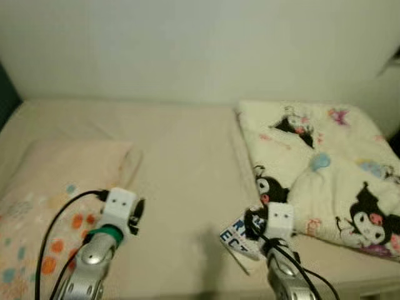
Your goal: Clean up the room
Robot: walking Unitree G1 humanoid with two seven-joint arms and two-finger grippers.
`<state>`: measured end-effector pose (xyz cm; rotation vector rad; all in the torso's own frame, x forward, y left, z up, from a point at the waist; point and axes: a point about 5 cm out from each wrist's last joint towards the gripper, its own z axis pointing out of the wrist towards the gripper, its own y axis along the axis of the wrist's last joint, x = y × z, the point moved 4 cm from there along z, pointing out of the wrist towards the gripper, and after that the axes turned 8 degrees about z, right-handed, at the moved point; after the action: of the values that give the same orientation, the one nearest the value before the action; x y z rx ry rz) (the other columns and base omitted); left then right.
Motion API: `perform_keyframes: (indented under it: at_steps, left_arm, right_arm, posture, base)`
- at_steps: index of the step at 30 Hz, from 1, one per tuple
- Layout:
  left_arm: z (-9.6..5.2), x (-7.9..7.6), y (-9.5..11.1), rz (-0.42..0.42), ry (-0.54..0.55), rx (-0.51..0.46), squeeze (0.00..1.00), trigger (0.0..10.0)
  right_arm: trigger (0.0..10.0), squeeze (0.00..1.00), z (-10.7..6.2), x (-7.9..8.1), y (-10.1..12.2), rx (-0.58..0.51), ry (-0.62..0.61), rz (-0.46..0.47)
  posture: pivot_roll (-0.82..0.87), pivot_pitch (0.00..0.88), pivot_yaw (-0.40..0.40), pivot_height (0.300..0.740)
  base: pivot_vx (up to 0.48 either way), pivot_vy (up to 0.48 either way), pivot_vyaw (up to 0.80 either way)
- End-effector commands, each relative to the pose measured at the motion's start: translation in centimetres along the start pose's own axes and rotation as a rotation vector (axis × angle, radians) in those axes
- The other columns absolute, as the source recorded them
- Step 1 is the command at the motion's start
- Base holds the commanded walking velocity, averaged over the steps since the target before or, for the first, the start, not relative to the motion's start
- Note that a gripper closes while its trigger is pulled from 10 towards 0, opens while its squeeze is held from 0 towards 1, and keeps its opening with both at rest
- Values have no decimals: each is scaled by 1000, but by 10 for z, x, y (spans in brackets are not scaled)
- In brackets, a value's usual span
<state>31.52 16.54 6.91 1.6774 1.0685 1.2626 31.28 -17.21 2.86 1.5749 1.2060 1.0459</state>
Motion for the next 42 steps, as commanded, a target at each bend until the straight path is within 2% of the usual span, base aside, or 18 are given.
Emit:
perform_keyframes:
  at_steps: [1, 17, 42]
  left_arm:
    - [-1, -8, -5, 4, -12, 13, 0, 10000]
    - [-2, -10, -4, 21, -6, 6, 0, 10000]
    - [-2, -11, -6, 15, 4, 17, 0, 10000]
  right_arm:
    - [10000, 0, -3, -11, -6, 17, -34, -8]
    - [10000, 0, -3, -11, -5, 16, -27, -11]
    - [10000, 0, -1, -9, -4, 15, -3, -18]
  posture:
    - [135, 0, -4, 740]
    - [134, 0, -9, 740]
    - [127, 0, -20, 740]
  base:
    - [0, 0, 0]
    - [0, 0, 0]
    - [0, -267, 0]
